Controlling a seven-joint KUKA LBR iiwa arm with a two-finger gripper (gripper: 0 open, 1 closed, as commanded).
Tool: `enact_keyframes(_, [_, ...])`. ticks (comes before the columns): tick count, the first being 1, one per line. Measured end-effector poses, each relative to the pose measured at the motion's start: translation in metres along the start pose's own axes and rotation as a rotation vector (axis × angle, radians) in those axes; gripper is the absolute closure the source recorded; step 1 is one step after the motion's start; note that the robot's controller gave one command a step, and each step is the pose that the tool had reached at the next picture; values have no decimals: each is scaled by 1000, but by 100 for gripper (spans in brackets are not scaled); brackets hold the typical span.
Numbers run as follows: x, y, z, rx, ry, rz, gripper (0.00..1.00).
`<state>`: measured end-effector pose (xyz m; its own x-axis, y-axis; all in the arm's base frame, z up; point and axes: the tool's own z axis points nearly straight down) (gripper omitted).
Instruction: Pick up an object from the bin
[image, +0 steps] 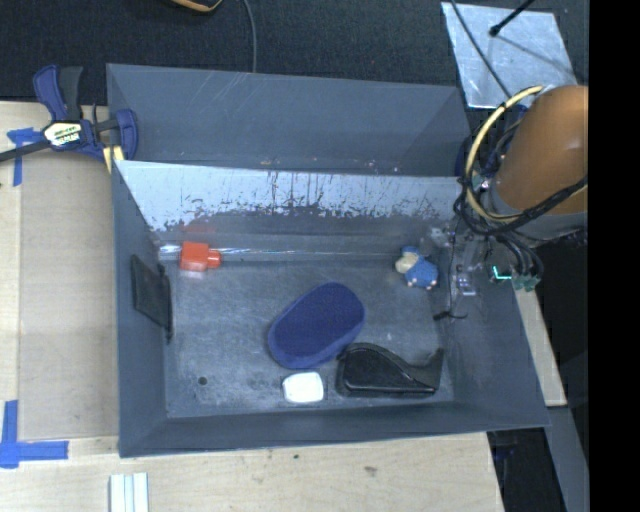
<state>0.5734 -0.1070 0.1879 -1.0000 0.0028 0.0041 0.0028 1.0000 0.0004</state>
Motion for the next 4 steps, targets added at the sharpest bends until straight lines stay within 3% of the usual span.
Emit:
enact_keyframes(1, [54,52,80,-2,2,-53,0])
enact_keyframes(2, [74,125,111,-1,-8,36,0])
enact_keyframes(3, [85,35,100,2,-5,16,0])
enact_keyframes(4, [42,52,113,4,42,-253,0])
